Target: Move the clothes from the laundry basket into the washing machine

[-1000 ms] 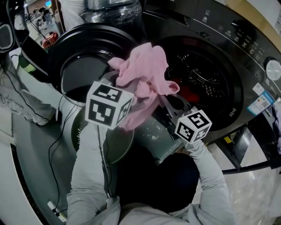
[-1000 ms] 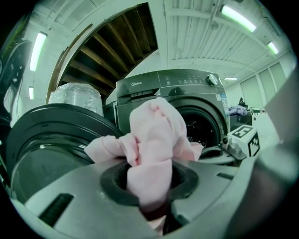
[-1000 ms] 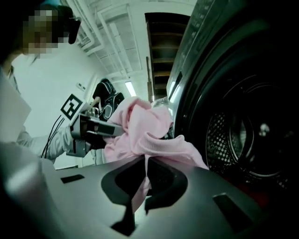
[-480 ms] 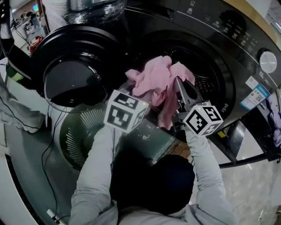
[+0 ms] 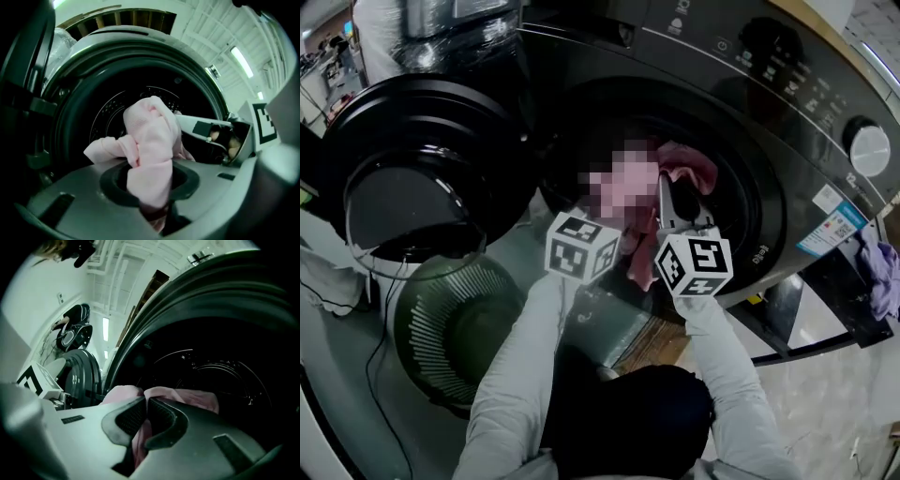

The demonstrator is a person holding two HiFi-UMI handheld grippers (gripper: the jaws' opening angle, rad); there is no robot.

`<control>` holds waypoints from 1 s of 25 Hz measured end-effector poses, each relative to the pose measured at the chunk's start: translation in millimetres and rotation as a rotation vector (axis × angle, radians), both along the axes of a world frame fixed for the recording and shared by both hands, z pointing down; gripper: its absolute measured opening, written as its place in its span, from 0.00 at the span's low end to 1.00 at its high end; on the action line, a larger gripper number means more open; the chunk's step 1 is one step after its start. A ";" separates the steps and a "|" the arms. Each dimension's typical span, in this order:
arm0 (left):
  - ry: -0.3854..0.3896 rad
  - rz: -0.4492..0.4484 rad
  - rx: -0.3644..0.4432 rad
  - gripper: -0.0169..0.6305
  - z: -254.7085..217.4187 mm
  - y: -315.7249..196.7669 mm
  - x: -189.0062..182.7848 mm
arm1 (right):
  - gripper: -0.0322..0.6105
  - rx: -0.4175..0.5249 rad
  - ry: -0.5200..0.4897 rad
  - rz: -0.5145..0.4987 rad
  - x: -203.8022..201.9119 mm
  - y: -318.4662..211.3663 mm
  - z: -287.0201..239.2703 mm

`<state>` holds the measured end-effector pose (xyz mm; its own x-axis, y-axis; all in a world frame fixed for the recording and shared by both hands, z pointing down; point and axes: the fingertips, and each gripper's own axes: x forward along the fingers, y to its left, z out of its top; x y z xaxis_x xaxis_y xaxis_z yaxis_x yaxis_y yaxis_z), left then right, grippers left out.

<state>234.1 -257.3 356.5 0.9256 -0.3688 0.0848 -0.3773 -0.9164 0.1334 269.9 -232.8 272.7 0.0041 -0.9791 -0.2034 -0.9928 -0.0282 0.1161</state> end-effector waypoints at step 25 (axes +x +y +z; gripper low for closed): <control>-0.328 0.068 0.013 0.56 63.3 -15.9 -10.5 | 0.38 -0.386 0.051 0.112 26.7 -8.2 74.3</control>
